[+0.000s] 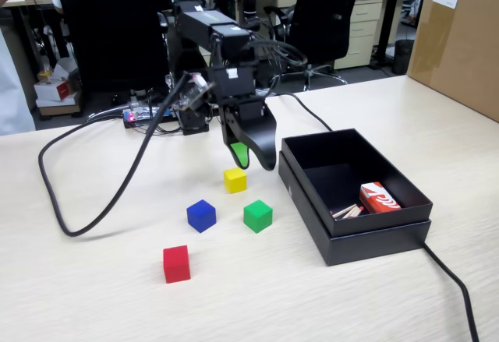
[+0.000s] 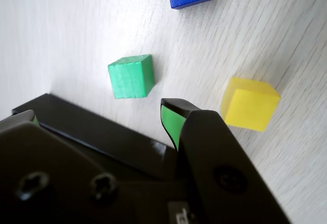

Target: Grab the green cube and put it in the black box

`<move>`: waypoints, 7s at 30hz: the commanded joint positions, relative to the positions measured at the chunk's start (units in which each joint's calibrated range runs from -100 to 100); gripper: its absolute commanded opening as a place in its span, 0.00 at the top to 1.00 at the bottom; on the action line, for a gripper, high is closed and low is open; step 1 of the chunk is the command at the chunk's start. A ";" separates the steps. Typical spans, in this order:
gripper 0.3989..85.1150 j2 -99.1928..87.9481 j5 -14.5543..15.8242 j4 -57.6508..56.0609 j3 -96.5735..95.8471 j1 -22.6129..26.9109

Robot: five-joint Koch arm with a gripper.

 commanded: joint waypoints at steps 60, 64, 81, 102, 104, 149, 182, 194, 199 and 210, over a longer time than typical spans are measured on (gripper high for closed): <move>0.99 12.64 6.01 -9.74 26.57 12.55; 0.99 19.64 6.06 -9.74 28.57 12.50; 0.81 28.13 6.06 -9.74 26.94 11.97; 0.50 -7.09 6.01 -9.74 19.77 11.23; 0.50 -13.17 6.11 -9.48 17.87 10.74; 0.43 -93.84 3.81 50.30 -104.71 -6.79; 0.43 -93.95 4.00 52.63 -112.32 -6.59; 0.43 -93.95 4.00 52.63 -112.32 -6.64; 0.43 -93.95 4.00 52.63 -112.32 -6.64; 0.43 -93.95 4.00 52.72 -112.32 -6.59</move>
